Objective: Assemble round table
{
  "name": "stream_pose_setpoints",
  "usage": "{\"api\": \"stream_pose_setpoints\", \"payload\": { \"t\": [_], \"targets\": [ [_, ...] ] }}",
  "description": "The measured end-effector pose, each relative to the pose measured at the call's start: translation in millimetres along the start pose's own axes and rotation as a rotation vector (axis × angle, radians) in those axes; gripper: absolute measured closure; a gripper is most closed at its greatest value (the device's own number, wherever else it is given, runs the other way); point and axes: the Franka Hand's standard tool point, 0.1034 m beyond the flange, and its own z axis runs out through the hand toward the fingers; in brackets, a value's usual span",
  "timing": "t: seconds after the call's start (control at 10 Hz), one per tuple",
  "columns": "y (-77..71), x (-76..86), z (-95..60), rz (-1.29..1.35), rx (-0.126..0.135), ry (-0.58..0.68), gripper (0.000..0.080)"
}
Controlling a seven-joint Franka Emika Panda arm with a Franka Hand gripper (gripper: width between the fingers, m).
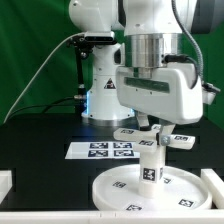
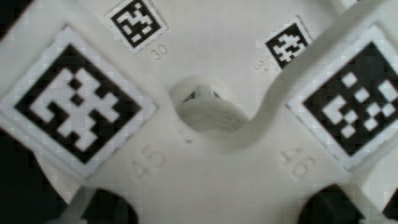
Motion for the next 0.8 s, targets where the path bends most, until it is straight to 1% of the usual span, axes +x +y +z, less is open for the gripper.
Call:
{"api": "stream_pose_setpoints", "payload": {
  "t": [0.1,0.4,0.6,0.8],
  "targets": [
    [0.2,1.5,0.5,0.126,0.005,-0.012,0.0360],
    [0.3,1.8,1.1,0.313,0.012,-0.016,0.0360],
    [0.1,1.6,0.7,0.412,0.014,-0.014,0.0360],
    [0.2,1.5,1.0,0.412,0.014,-0.015,0.0360]
  ]
}}
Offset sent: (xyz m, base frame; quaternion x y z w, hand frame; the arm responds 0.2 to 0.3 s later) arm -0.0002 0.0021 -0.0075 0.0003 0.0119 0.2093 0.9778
